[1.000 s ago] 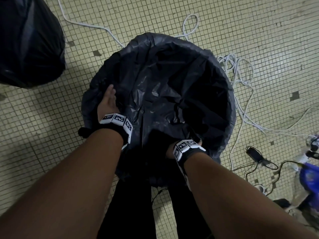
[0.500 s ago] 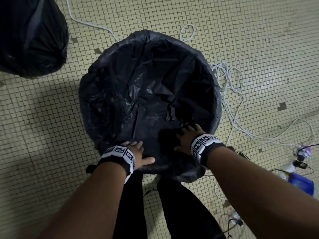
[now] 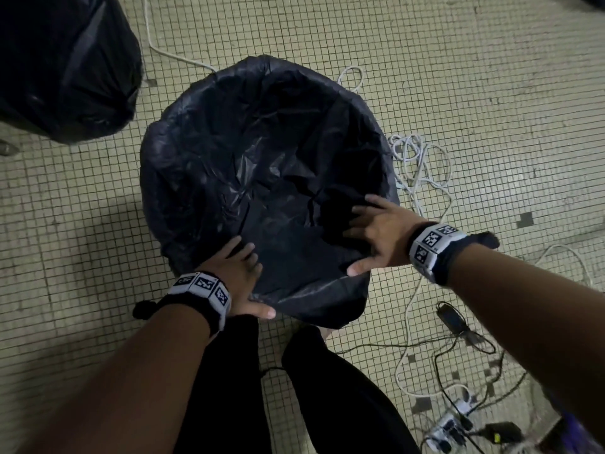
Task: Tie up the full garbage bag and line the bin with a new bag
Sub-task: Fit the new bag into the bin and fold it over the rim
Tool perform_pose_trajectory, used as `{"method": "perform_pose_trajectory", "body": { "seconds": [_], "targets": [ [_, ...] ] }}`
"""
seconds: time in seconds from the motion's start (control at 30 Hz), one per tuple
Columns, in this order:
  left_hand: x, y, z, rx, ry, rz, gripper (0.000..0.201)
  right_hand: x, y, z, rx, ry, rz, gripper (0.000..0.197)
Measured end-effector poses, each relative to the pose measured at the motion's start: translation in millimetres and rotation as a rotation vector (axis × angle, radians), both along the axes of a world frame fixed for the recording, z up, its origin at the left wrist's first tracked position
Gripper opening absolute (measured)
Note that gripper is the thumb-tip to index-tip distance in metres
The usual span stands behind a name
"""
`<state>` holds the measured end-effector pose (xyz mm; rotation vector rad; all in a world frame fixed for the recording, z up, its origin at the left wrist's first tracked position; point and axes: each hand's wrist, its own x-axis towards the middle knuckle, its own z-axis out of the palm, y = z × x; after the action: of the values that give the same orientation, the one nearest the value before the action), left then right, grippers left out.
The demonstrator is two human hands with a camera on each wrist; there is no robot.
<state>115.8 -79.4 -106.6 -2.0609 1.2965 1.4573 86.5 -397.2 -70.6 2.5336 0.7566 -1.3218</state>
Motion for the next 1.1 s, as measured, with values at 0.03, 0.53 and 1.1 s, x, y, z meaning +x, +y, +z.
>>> {"method": "perform_pose_trajectory", "body": {
  "seconds": [0.03,0.53,1.1],
  "targets": [
    [-6.7,-7.8,3.7,-0.058,0.022,0.072,0.112,2.6,-8.9,2.9,-0.019,-0.039,0.054,0.112],
    [-73.8,-73.6,-15.4,-0.093,-0.080,0.447,0.053,-17.1,-36.2,-8.3,0.067,-0.330,0.086,0.036],
    [-3.3,23.6,13.1,-0.054,-0.111,0.113,0.121,-65.2,57.9,-26.6,0.316,-0.163,-0.021,0.048]
  ]
}}
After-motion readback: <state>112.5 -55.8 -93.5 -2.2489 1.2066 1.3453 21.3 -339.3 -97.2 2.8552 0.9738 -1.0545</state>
